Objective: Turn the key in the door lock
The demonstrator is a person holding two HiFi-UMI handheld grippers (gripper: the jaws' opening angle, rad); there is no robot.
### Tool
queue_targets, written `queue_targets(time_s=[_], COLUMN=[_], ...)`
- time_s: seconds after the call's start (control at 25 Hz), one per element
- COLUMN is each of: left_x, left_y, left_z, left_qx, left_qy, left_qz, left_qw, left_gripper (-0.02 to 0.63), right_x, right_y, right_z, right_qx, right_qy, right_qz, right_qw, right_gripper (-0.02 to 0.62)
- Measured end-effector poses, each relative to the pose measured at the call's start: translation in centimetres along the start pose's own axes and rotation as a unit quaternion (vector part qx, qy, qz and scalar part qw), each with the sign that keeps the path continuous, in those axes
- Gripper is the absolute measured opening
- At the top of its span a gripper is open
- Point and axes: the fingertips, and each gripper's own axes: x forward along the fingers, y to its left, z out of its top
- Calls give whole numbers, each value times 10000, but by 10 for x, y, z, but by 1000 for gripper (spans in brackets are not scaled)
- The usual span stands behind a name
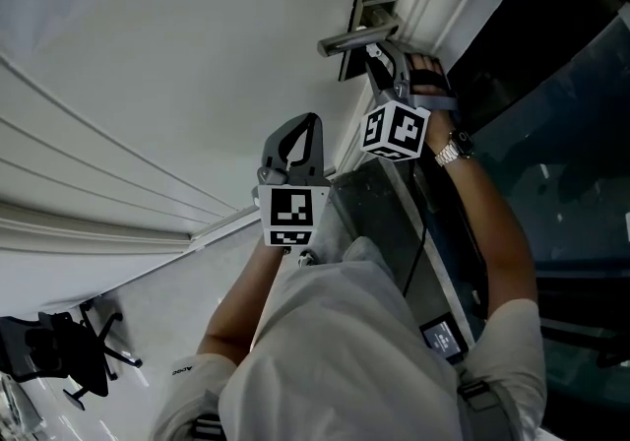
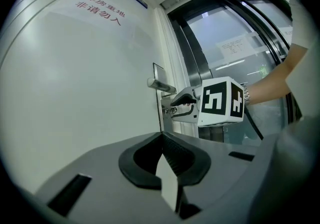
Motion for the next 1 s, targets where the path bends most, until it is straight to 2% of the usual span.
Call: queue_targets(time_s=[0.16,0.24,0.32,0.4,0.6,0.72,0.84,0.92,0.96,1.0], left_x=[0,1,2,1,0,0,0,0,0,0], left_y=[1,1,1,3,8,8,6,5,5,6], left_z=[-1,-1,-1,-1,-4,-5,-5,-5,-5,-5], left_qx=[10,2,-1,-2,-54,-65,-66,-67,-68,-67], left_qy=[18,13,9,22,48,43,49,52,51,52], left_qz=[-5,-3,10,25,82,96,64,48,48,51], left_qw=[10000,10000,10000,10000,9999,9999,9999,10000,10000,10000], left_gripper=[9,9,9,9,9,9,9,9,9,9], right_x=[7,9,11,11,11,11,10,10,11,11], right_y=[4,3,-1,-3,-5,-7,-9,-9,-9,-8], right_z=[1,2,1,0,-1,-1,-1,-2,-3,-3], right_qx=[-550,-693,-648,-422,687,1484,2457,2946,3324,3784], right_qy=[15,29,37,33,86,38,-17,-44,-73,-106], right_qz=[-59,-229,-451,-554,-361,-130,147,284,397,537], right_qw=[9985,9973,9969,9976,9969,9888,9692,9552,9423,9240], right_gripper=[163,160,98,91,86,82,62,22,9,9])
